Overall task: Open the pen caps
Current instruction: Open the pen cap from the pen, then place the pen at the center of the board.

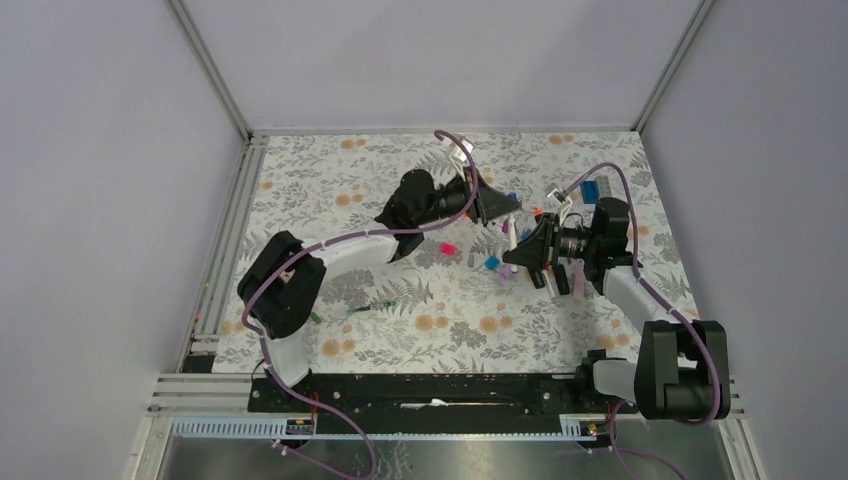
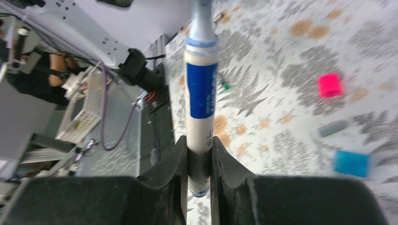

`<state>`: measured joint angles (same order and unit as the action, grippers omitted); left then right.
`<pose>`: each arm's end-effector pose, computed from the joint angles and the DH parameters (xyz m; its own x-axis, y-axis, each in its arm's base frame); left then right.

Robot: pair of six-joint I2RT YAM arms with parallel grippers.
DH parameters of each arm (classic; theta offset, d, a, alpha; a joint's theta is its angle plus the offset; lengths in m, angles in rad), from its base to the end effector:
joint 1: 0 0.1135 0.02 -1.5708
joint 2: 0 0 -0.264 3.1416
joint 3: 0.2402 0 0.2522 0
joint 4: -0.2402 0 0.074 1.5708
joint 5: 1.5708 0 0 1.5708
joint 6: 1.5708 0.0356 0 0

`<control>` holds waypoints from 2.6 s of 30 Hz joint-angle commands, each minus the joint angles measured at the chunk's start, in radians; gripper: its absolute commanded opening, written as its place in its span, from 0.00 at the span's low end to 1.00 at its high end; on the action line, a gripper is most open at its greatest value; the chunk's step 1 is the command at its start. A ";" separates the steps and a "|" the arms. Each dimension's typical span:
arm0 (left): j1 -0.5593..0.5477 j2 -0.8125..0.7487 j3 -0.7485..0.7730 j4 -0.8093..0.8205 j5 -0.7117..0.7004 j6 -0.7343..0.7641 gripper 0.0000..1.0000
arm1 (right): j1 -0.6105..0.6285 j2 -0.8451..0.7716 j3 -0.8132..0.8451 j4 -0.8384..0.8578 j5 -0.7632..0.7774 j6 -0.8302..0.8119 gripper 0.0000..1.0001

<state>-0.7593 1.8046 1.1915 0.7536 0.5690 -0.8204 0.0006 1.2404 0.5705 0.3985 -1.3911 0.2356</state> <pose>0.2907 -0.3024 0.2930 -0.6379 -0.2440 -0.7304 0.7336 0.0957 -0.6728 0.2410 0.0352 0.2366 -0.4820 0.0414 -0.8752 -0.8592 0.1733 0.4814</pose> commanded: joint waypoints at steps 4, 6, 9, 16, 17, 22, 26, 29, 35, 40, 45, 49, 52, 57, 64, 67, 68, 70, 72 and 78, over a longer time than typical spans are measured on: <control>0.151 -0.069 0.179 0.328 -0.318 0.062 0.00 | 0.068 0.025 -0.053 -0.087 -0.123 -0.023 0.00; 0.156 -0.079 0.165 0.348 -0.338 0.067 0.00 | 0.067 0.024 -0.054 -0.086 -0.120 -0.023 0.00; 0.163 -0.095 0.142 0.351 -0.324 0.064 0.00 | 0.068 0.016 -0.048 -0.089 -0.109 -0.032 0.00; 0.180 -0.210 -0.049 0.342 -0.273 0.066 0.00 | -0.110 -0.050 -0.035 -0.168 -0.057 -0.128 0.00; 0.182 -0.233 -0.094 0.331 -0.265 0.069 0.00 | -0.144 -0.061 -0.033 -0.187 -0.046 -0.147 0.00; 0.183 -0.335 -0.236 0.278 -0.205 0.075 0.04 | -0.266 -0.082 0.066 -0.599 0.122 -0.520 0.00; 0.183 -0.403 -0.325 0.214 -0.147 0.081 0.06 | -0.293 -0.099 0.107 -0.776 0.391 -0.733 0.00; 0.181 -0.432 -0.393 0.191 -0.116 0.083 0.06 | -0.347 -0.105 0.108 -0.792 0.448 -0.741 0.00; 0.160 -0.445 -0.503 0.178 -0.095 0.085 0.06 | -0.410 -0.097 0.117 -0.818 0.617 -0.759 0.00; 0.114 -0.430 -0.539 0.144 -0.109 0.123 0.06 | -0.426 -0.099 0.112 -0.843 0.783 -0.784 0.00; 0.067 -0.398 -0.546 0.106 -0.114 0.153 0.07 | -0.444 -0.094 0.112 -0.858 0.861 -0.788 0.00; 0.047 -0.389 -0.540 0.060 -0.117 0.185 0.08 | -0.449 -0.079 0.115 -0.864 0.936 -0.796 0.01; 0.042 -0.395 -0.540 0.020 -0.131 0.219 0.09 | -0.451 -0.056 0.118 -0.862 1.020 -0.805 0.01; 0.034 -0.409 -0.542 -0.043 -0.159 0.277 0.10 | -0.458 0.010 0.122 -0.861 1.088 -0.802 0.05; 0.029 -0.410 -0.548 -0.087 -0.165 0.313 0.11 | -0.459 0.094 0.120 -0.862 1.101 -0.804 0.11; 0.028 -0.409 -0.547 -0.095 -0.169 0.319 0.12 | -0.462 0.124 0.128 -0.863 1.106 -0.800 0.19; 0.028 -0.409 -0.545 -0.097 -0.170 0.322 0.12 | -0.462 0.133 0.130 -0.862 1.105 -0.798 0.22; 0.028 -0.409 -0.542 -0.105 -0.172 0.327 0.12 | -0.464 0.149 0.132 -0.863 1.104 -0.793 0.29; 0.028 -0.407 -0.539 -0.110 -0.173 0.329 0.13 | -0.465 0.163 0.136 -0.863 1.104 -0.792 0.33; 0.027 -0.402 -0.531 -0.129 -0.174 0.331 0.13 | -0.471 0.204 0.148 -0.876 1.090 -0.788 0.40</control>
<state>-0.7269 1.4158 0.6453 0.6159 0.4076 -0.5125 -0.4610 1.4147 0.6933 -0.4519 -0.3000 -0.5514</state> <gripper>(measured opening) 0.174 0.387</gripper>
